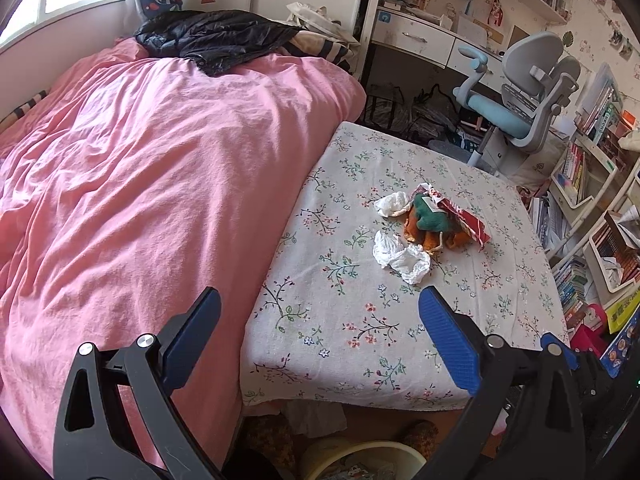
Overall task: Collect trash
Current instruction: 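Move both tools back toward the remaining trash on the table, then grasp the crumpled white tissue with the right tool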
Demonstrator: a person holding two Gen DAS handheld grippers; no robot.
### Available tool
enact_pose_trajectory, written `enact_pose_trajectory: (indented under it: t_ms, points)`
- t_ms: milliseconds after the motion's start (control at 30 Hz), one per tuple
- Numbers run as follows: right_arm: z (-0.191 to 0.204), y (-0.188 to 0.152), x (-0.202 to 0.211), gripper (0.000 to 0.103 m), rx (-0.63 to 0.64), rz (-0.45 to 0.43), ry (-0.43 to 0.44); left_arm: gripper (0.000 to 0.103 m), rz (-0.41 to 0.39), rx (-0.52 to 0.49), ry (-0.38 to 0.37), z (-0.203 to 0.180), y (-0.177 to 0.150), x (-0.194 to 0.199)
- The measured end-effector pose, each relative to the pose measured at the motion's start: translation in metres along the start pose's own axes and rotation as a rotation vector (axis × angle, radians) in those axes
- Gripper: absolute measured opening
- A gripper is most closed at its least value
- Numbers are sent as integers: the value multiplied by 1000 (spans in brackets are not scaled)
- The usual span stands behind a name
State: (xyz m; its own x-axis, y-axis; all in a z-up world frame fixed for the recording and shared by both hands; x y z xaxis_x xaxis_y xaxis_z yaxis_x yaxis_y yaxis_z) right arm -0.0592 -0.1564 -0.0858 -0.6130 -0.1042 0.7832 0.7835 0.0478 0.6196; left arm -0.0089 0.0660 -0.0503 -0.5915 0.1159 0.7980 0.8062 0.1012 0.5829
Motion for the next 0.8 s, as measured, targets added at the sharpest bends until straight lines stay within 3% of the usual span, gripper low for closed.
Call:
enact_pose_trajectory:
  t_ms: [300, 667, 800]
  points:
    - [13, 14, -17, 91, 20, -19, 86, 95, 43, 212, 52, 70, 17, -19]
    - [34, 61, -84, 91, -1, 24, 164, 96, 64, 140, 93, 45, 19, -35]
    - [33, 74, -112, 82, -48, 49, 175, 96, 62, 143, 107, 46, 20, -36]
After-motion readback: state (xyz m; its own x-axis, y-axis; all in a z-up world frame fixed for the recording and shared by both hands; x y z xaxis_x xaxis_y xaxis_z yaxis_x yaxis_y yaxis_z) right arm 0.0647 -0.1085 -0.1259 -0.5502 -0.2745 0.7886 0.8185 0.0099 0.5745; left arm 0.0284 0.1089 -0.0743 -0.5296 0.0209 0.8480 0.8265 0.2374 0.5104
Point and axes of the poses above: each gripper's, at about its wrist camera, not at the fingertips, and x roughly against the way its jaws point, z to its left, y to its top, the point moved 2 cm from there along -x, roughly the way its jaws point, and after that the axes turned 6 degrees about z, right-handed, at the moved point
